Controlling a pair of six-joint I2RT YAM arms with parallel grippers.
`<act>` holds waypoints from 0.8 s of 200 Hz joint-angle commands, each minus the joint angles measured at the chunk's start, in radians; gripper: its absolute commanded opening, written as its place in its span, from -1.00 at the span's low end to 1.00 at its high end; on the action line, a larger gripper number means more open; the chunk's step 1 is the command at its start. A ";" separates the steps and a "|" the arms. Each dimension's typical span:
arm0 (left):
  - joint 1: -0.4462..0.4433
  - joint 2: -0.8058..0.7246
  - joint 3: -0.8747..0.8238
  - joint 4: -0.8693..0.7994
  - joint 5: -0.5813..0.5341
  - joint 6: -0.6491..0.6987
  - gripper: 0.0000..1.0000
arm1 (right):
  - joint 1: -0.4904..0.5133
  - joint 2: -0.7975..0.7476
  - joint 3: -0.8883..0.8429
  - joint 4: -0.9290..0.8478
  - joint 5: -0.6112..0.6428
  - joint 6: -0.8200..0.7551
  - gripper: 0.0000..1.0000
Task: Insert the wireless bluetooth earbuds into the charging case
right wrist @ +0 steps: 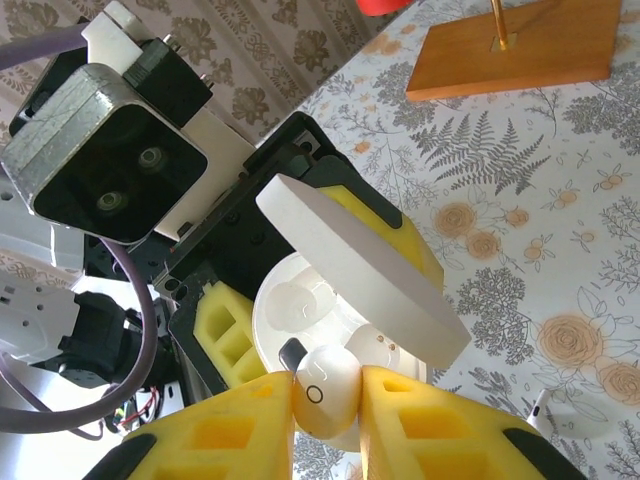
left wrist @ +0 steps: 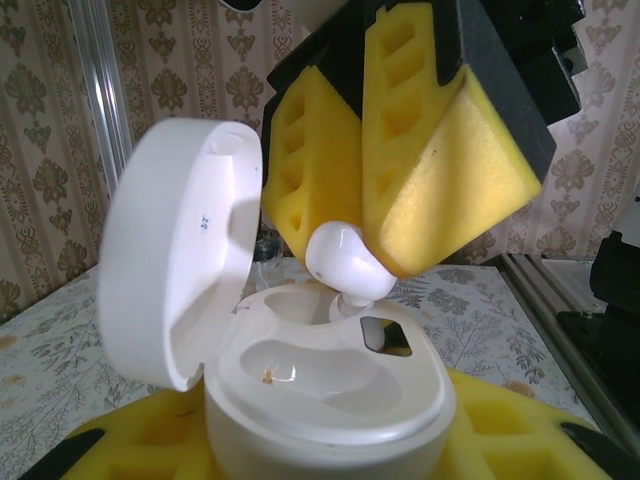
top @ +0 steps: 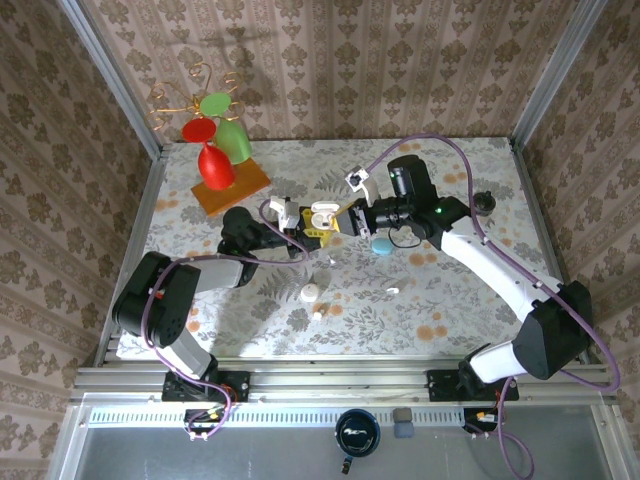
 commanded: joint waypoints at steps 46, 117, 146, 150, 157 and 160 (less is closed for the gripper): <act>0.014 -0.016 0.028 0.038 0.014 -0.019 -0.24 | 0.004 -0.058 -0.021 0.048 0.038 0.057 -0.17; 0.093 -0.049 -0.003 0.037 -0.022 0.008 -0.25 | -0.003 -0.170 -0.154 0.123 0.083 0.128 0.01; 0.140 -0.066 -0.019 0.037 -0.048 0.022 -0.25 | 0.006 -0.171 -0.230 0.122 0.110 0.185 0.03; 0.147 -0.068 -0.021 0.036 -0.050 0.024 -0.25 | 0.009 -0.168 -0.240 0.122 0.115 0.192 0.03; 0.156 -0.071 -0.024 0.036 -0.053 0.028 -0.25 | 0.019 -0.160 -0.255 0.121 0.118 0.200 0.04; 0.160 -0.072 -0.025 0.036 -0.055 0.029 -0.25 | 0.021 -0.157 -0.260 0.121 0.119 0.201 0.05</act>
